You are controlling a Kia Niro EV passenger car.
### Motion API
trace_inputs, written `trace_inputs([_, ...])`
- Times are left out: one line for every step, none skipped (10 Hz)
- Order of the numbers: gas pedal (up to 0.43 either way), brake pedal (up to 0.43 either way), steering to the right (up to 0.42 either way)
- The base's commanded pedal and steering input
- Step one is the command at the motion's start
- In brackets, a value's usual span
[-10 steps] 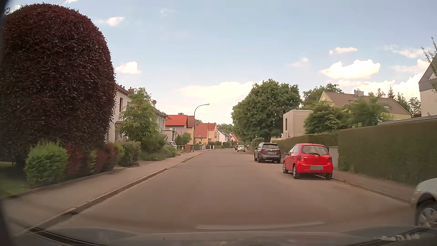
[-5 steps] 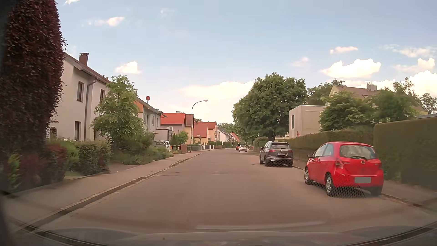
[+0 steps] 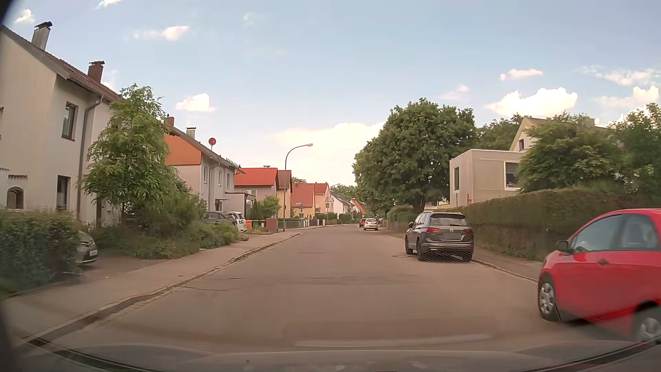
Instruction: Follow the waypoints while adhering to traffic rules and regulations
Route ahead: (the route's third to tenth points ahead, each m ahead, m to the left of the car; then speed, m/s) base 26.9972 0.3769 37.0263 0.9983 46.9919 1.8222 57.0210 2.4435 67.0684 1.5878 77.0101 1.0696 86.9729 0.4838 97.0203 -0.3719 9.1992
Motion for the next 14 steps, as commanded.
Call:
trace_inputs([0.138, 0.018, -0.011])
trace_inputs([0.11, 0.018, -0.011])
trace_inputs([0.087, 0.018, -0.011])
trace_inputs([0.059, 0.018, -0.01])
trace_inputs([0.0, 0.018, -0.006])
trace_inputs([0.0, 0.018, -0.004])
trace_inputs([0.0, 0.018, -0.004])
trace_inputs([0.0, 0.018, -0.004])
trace_inputs([0.0, 0.018, -0.004])
trace_inputs([0.0, 0.018, -0.004])
trace_inputs([0.0, 0.018, -0.004])
trace_inputs([0.0, 0.018, -0.004])
trace_inputs([0.0, 0.018, -0.005])
trace_inputs([0.0, 0.018, -0.005])
